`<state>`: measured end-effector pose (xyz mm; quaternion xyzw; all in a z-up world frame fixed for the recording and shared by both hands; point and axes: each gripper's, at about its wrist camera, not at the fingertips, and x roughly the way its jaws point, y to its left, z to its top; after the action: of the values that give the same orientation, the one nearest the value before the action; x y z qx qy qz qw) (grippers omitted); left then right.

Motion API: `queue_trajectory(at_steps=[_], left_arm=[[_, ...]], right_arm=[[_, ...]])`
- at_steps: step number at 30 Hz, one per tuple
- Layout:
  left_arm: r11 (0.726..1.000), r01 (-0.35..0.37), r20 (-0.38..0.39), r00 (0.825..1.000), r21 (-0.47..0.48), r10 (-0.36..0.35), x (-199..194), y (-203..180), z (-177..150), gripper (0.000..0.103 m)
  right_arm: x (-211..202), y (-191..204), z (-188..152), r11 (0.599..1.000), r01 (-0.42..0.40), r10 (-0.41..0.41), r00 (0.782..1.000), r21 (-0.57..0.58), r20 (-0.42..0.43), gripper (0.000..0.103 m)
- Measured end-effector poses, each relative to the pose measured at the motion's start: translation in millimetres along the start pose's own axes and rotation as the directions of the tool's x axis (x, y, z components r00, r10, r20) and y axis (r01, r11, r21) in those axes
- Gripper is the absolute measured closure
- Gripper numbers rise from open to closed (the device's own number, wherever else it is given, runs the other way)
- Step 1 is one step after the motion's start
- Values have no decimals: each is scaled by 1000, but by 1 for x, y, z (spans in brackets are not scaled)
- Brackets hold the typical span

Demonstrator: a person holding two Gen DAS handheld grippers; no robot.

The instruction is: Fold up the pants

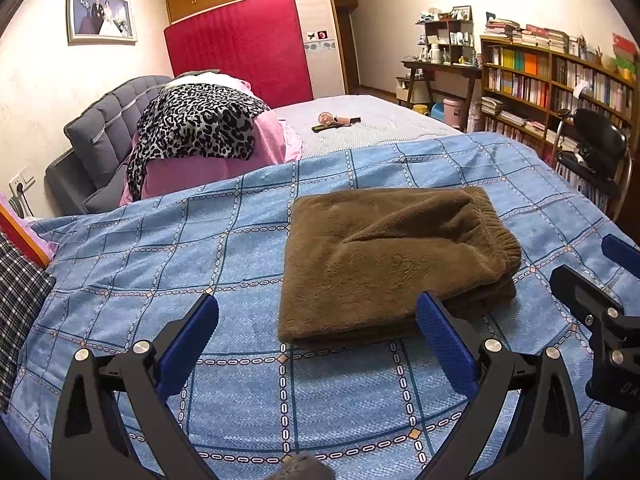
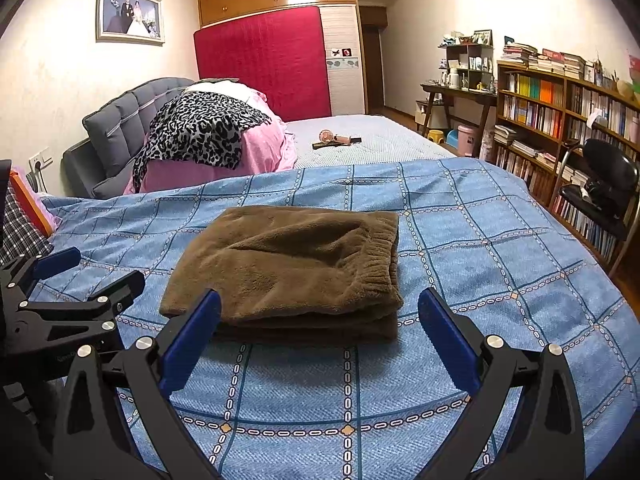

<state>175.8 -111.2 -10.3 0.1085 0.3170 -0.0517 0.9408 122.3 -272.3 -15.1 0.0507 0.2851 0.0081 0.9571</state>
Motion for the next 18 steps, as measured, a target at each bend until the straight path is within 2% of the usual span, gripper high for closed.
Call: queue_trajectory(at_steps=[18], left_arm=[[1000, 4, 25, 1000, 31, -5, -3, -8, -3, 5]], right_arm=[[2, -2, -4, 1000, 6, -6, 1000, 4, -13, 3]])
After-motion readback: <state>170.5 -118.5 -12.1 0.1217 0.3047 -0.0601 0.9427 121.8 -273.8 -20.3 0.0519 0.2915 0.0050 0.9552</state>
